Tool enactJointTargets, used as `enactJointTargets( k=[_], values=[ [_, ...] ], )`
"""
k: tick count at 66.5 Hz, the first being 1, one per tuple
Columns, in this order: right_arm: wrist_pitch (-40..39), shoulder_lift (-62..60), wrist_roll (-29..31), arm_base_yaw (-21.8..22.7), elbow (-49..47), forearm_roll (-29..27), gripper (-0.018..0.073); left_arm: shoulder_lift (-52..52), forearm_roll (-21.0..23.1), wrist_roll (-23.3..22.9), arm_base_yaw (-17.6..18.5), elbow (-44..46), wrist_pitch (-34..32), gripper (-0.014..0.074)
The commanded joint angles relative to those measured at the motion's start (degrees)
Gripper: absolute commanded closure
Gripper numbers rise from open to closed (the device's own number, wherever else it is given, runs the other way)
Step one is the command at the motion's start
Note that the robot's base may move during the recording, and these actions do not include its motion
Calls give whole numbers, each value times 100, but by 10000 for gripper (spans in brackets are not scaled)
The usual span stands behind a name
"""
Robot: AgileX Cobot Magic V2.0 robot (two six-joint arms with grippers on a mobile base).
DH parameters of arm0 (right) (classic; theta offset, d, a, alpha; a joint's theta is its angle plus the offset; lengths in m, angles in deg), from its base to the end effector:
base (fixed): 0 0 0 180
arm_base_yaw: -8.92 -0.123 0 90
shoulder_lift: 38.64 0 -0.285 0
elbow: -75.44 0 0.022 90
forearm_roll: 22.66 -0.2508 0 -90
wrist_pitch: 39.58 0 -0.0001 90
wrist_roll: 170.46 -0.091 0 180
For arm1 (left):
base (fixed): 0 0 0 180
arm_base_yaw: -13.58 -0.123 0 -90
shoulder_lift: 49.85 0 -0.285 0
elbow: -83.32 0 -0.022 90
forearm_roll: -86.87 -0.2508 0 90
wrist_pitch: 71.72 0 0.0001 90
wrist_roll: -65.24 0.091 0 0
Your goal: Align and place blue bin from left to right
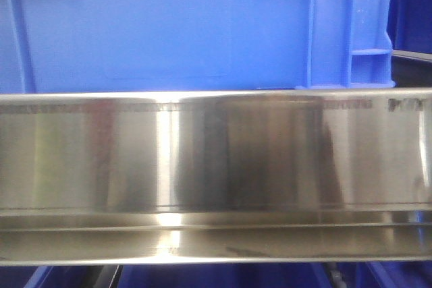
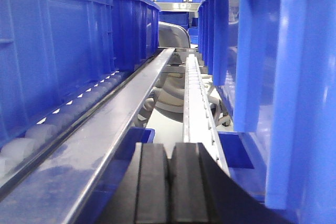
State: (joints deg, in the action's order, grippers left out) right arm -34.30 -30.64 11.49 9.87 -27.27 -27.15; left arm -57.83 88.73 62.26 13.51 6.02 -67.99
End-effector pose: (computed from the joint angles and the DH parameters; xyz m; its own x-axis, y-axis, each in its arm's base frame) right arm 0.0569 -0.0003 0.2042 -0.0092 0.0441 -0.9990 0.0098 0.9990 0.0441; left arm 0.0569 -0.0001 0.2066 0.0172 -0.0843 -0.9963 0.0023 0.9964 -0.0843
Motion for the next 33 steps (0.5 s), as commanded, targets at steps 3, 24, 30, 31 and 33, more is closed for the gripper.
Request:
enactJointTargets(
  k=[3,24,30,31,33],
  values=[
    [-66,-21,22,-12,-7,-19,628,19,36,2,-21,8,-21,707],
    [-66,-21,22,-12,-7,-19,628,19,36,2,-21,8,-21,707],
    [-66,-21,22,-12,-7,-19,628,19,36,2,-16,8,-47,707],
    [-66,-21,22,-12,-7,-19,628,19,36,2,-16,8,-47,707],
    [-66,-21,22,-12,-7,-19,628,19,36,2,-16,8,-82,707]
  ],
)
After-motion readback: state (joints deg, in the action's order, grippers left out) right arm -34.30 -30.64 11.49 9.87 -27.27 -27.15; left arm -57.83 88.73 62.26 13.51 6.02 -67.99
